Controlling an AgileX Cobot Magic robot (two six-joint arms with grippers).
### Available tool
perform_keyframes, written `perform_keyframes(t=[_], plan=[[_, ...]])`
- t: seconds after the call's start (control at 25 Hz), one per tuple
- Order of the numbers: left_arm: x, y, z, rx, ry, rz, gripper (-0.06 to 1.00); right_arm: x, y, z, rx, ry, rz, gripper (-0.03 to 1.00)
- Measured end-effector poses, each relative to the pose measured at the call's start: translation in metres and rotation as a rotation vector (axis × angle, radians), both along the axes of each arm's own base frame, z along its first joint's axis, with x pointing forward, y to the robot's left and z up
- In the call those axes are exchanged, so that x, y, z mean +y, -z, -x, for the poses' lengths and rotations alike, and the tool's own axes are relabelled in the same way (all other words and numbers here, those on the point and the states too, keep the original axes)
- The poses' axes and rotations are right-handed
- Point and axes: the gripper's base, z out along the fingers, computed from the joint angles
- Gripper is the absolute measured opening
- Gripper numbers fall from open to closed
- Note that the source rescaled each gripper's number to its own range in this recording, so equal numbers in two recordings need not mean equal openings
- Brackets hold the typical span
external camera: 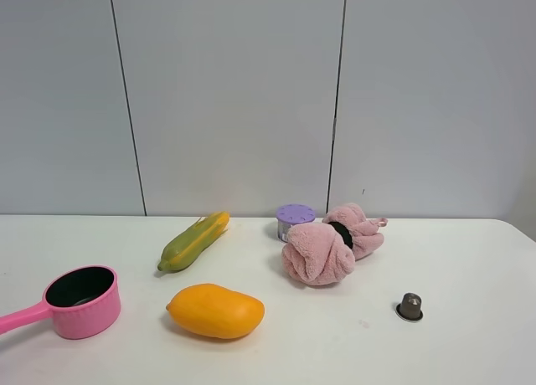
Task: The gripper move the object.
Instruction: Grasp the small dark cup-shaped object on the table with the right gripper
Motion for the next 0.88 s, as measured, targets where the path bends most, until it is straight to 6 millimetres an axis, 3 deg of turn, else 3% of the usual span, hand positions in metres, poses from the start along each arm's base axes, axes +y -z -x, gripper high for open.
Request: perform_keyframes(t=[0.04,0.88], plan=[[0.0,0.0,0.0,0.0,0.0,0.0,1.0,0.0,0.0,0.0,0.0,0.0,0.0,0.84],[0.0,0.0,0.0,0.0,0.0,0.0,1.0,0.0,0.0,0.0,0.0,0.0,0.0,0.84]])
